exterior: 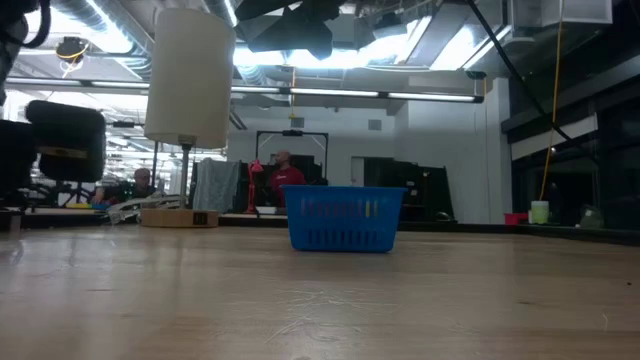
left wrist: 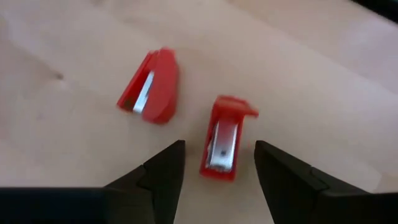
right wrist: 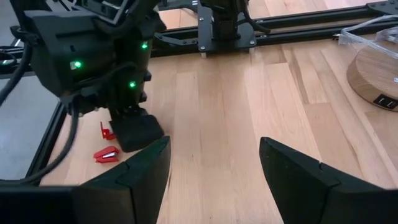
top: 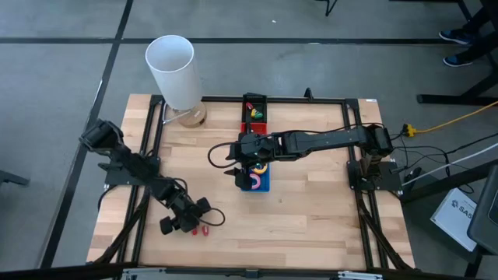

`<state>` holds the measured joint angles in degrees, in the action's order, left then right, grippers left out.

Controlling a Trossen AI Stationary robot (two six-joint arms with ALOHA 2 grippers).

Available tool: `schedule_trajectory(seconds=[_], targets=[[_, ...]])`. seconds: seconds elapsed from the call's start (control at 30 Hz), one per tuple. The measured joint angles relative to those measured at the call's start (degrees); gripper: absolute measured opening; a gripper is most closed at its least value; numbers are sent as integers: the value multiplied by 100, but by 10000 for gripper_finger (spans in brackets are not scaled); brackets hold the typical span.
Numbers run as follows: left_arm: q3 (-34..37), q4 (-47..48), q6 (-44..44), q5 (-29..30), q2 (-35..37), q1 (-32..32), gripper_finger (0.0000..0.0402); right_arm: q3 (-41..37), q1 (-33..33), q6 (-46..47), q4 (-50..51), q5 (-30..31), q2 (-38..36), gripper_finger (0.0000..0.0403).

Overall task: Pick and place Stapler, Stapler remover, tape
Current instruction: Put the left red stapler into the black bin

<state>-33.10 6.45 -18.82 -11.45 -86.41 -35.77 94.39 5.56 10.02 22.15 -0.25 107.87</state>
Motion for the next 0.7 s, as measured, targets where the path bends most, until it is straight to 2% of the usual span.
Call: schedule_trajectory(seconds=[0.2, 0.43, 0.6, 0.7], targets=[[0, -205, 1, -26, -93, -103, 160, 0, 0, 0, 2, 0, 0, 249], [0, -183, 330, -24, -90, -100, 64, 0, 0, 2, 1, 0, 0, 249], [0, -180, 1027, -23, -78, -99, 61, 0, 0, 7, 2, 0, 0, 249], [0, -156, 1614, 94, -43, -82, 61, 0, 0, 381, 6, 0, 0, 249]])
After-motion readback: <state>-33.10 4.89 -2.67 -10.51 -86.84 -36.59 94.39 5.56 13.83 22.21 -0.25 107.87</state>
